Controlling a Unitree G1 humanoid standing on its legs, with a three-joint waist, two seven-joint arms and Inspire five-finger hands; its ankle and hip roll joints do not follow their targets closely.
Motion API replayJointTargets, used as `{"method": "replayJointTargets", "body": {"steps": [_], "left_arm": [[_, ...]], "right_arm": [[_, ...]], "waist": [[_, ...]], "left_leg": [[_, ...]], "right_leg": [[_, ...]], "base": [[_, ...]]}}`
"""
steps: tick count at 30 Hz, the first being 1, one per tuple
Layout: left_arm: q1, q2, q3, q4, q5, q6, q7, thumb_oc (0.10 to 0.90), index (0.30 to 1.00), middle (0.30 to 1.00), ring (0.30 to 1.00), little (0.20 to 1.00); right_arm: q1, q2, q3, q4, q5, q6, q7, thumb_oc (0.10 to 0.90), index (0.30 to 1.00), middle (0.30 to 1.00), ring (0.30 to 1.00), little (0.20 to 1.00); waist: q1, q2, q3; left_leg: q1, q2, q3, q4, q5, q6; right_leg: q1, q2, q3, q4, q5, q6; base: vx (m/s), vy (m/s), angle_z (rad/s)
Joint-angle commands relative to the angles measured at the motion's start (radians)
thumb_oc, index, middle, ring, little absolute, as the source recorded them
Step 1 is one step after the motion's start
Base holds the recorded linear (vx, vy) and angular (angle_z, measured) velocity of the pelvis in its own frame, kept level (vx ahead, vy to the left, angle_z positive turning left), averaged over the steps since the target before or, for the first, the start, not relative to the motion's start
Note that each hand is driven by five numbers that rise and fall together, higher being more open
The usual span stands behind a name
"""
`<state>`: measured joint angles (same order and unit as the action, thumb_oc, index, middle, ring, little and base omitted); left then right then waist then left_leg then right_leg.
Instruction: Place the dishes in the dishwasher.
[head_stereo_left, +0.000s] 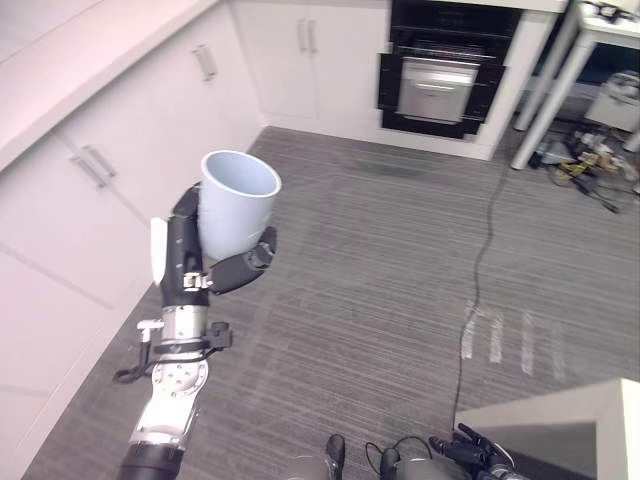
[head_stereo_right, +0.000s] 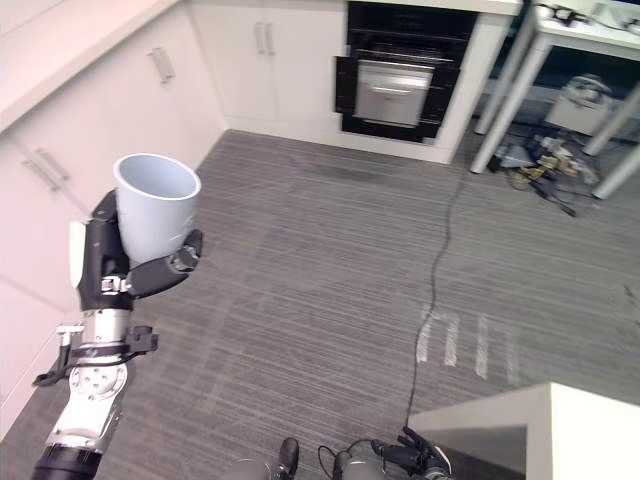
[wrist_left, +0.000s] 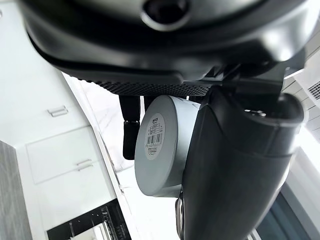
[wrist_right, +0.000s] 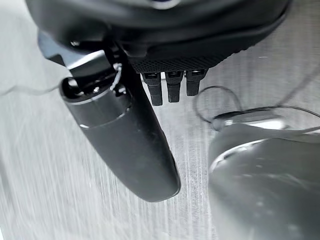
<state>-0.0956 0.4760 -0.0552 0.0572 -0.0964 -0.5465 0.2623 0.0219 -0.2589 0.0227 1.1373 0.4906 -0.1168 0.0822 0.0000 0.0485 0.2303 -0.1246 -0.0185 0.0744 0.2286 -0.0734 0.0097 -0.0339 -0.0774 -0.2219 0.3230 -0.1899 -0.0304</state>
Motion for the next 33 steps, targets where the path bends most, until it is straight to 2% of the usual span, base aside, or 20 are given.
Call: {"method": "replayJointTargets", "body": {"steps": [1,2,4,5,8,10,14,18,25,33], "left_arm": [[-0.103,0.034,0.081,-0.147,-0.035,-0.087,0.013,0.400,0.300,0.300,0.300,0.300],[-0.103,0.036,0.087,-0.146,-0.034,-0.096,0.004,0.400,0.300,0.300,0.300,0.300],[-0.113,0.039,0.090,-0.142,-0.024,-0.087,-0.003,0.400,0.300,0.300,0.300,0.300],[-0.133,0.042,0.082,-0.127,-0.023,-0.084,-0.019,0.400,0.300,0.300,0.300,0.300],[-0.142,0.044,0.075,-0.121,0.011,-0.066,-0.006,0.400,0.300,0.300,0.300,0.300],[-0.138,0.050,0.072,-0.116,0.014,-0.058,0.007,0.400,0.300,0.300,0.300,0.300],[-0.124,0.058,0.079,-0.101,-0.012,-0.066,-0.012,0.400,0.300,0.300,0.300,0.300],[-0.111,0.060,0.083,-0.098,-0.033,-0.077,-0.046,0.400,0.300,0.300,0.300,0.300],[-0.102,0.063,0.078,-0.114,-0.038,-0.070,-0.082,0.400,0.300,0.300,0.300,0.300],[-0.097,0.062,0.054,-0.121,-0.083,-0.063,-0.137,0.400,0.300,0.300,0.300,0.300]], "right_arm": [[-0.001,-0.041,-0.032,0.037,0.052,-0.031,-0.020,0.800,0.900,0.900,0.900,0.900],[-0.005,-0.052,-0.042,0.049,0.059,-0.034,-0.013,0.800,0.900,0.900,0.900,0.900],[-0.002,-0.053,-0.056,0.055,0.059,-0.035,-0.013,0.800,0.900,0.900,0.900,0.900],[0.009,-0.051,-0.068,0.055,0.086,-0.030,-0.017,0.800,0.900,0.900,0.900,0.900],[0.021,-0.038,-0.085,0.060,0.129,-0.023,-0.007,0.800,0.900,0.900,0.900,0.900],[0.028,-0.023,-0.088,0.062,0.113,-0.031,0.007,0.800,0.900,0.900,0.900,0.900],[0.034,0.009,-0.060,0.051,0.059,-0.068,0.014,0.800,0.900,0.900,0.900,0.900],[0.031,0.019,-0.037,0.040,0.041,-0.075,0.005,0.800,0.900,0.900,0.900,0.900],[0.013,0.004,-0.042,0.058,0.032,-0.051,-0.002,0.800,0.900,0.900,0.900,0.900],[0.023,-0.001,-0.041,0.044,0.062,-0.022,0.082,0.800,0.900,0.900,0.900,0.900]], "waist": [[0.000,0.003,0.001],[0.008,0.010,0.005],[0.003,0.021,0.003],[-0.005,0.028,-0.004],[-0.008,0.032,-0.016],[-0.010,0.034,-0.024],[-0.011,0.031,-0.039],[-0.009,0.022,-0.049],[-0.016,0.010,-0.061],[-0.039,0.012,-0.070]], "left_leg": [[-0.016,0.068,-0.050,0.071,-0.090,-0.058],[-0.039,0.078,-0.065,0.071,-0.080,-0.070],[-0.051,0.093,-0.046,0.071,-0.084,-0.073],[-0.058,0.111,-0.019,0.071,-0.087,-0.075],[-0.046,0.103,-0.029,0.071,-0.104,-0.065],[-0.029,0.094,-0.033,0.071,-0.118,-0.055],[-0.014,0.083,-0.027,0.071,-0.138,-0.038],[-0.011,0.084,-0.016,0.071,-0.147,-0.033],[0.004,0.098,0.018,0.071,-0.163,-0.037],[0.023,0.114,0.043,0.071,-0.174,-0.042]], "right_leg": [[0.014,-0.023,0.053,-0.023,-0.059,0.090],[0.025,-0.026,0.047,-0.023,-0.069,0.091],[0.038,-0.034,0.025,-0.023,-0.077,0.098],[0.048,-0.049,-0.008,-0.023,-0.078,0.104],[0.049,-0.071,-0.031,-0.023,-0.071,0.116],[0.049,-0.084,-0.035,-0.023,-0.063,0.124],[0.040,-0.105,-0.028,-0.023,-0.052,0.141],[0.026,-0.117,-0.017,-0.023,-0.046,0.154],[-0.011,-0.137,0.005,-0.023,-0.029,0.177],[-0.016,-0.136,0.020,-0.023,-0.027,0.180]], "base": [[0.01,0.199,0.90],[0.04,0.217,0.67],[0.05,0.171,0.47],[0.04,0.126,0.31],[0.10,0.147,0.01],[0.12,0.135,-0.28],[0.05,0.054,-0.13],[0.02,-0.016,-0.12],[0.00,-0.035,-0.10],[0.02,-0.016,-0.13]]}}
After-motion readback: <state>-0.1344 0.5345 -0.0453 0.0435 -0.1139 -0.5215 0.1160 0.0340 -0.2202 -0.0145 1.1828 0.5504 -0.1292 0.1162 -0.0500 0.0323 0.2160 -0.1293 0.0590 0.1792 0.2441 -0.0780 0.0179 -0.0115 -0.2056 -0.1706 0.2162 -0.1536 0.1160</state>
